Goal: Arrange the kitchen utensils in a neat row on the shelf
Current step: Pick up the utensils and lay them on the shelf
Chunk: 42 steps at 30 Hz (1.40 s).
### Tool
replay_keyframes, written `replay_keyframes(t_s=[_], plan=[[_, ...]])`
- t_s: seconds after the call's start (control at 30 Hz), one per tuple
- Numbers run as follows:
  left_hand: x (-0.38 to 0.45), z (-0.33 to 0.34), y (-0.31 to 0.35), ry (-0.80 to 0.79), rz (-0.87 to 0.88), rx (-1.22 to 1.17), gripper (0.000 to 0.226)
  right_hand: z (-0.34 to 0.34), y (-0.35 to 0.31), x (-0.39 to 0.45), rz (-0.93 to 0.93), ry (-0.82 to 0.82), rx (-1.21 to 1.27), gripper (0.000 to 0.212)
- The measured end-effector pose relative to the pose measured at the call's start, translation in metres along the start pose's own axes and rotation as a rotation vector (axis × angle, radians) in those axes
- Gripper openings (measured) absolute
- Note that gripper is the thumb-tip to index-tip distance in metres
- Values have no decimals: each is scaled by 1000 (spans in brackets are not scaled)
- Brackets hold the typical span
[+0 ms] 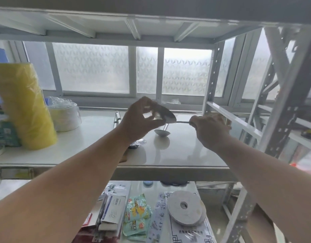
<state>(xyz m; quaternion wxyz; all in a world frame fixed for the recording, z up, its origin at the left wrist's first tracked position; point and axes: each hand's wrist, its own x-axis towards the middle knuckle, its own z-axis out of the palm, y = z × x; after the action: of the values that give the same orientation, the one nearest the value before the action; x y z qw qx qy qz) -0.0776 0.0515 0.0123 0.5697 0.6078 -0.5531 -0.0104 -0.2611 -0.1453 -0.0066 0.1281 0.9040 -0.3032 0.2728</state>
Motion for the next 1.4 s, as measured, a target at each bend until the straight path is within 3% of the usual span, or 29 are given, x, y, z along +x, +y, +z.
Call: replay_keyframes(t_s=[0.17, 0.23, 0.37, 0.5, 0.7, 0.87, 1.07, 1.2, 1.3, 1.4], plan=[[1, 13, -3, 73, -106, -134, 81, 2, -5, -9, -53, -43, 48, 17], [2, 17, -5, 85, -105, -142, 85, 3, -8, -11, -68, -40, 48, 18], [-2, 15, 0, 94, -102, -49, 65, 8, -5, -8, -74, -41, 75, 18], [-1, 15, 1, 110, -45, 54, 53, 12, -7, -5, -33, 66, 154, 14], [10, 46, -5, 87, 148, 285, 24, 17, 4, -3, 6, -24, 279, 39], [11, 89, -14, 1, 188, 386, 19, 11, 22, -22, -13, -17, 381, 54], [9, 151, -24, -107, 79, 465, 15, 22, 46, -49, -2, 68, 385, 28], [11, 180, -22, -177, 99, 395, 11, 33, 57, -55, 56, 134, 410, 26], [15, 189, -22, -225, 110, 398, 14, 36, 56, -52, 20, 113, 371, 23], [19, 196, -22, -264, 123, 368, 12, 42, 60, -50, 112, 56, 308, 10]])
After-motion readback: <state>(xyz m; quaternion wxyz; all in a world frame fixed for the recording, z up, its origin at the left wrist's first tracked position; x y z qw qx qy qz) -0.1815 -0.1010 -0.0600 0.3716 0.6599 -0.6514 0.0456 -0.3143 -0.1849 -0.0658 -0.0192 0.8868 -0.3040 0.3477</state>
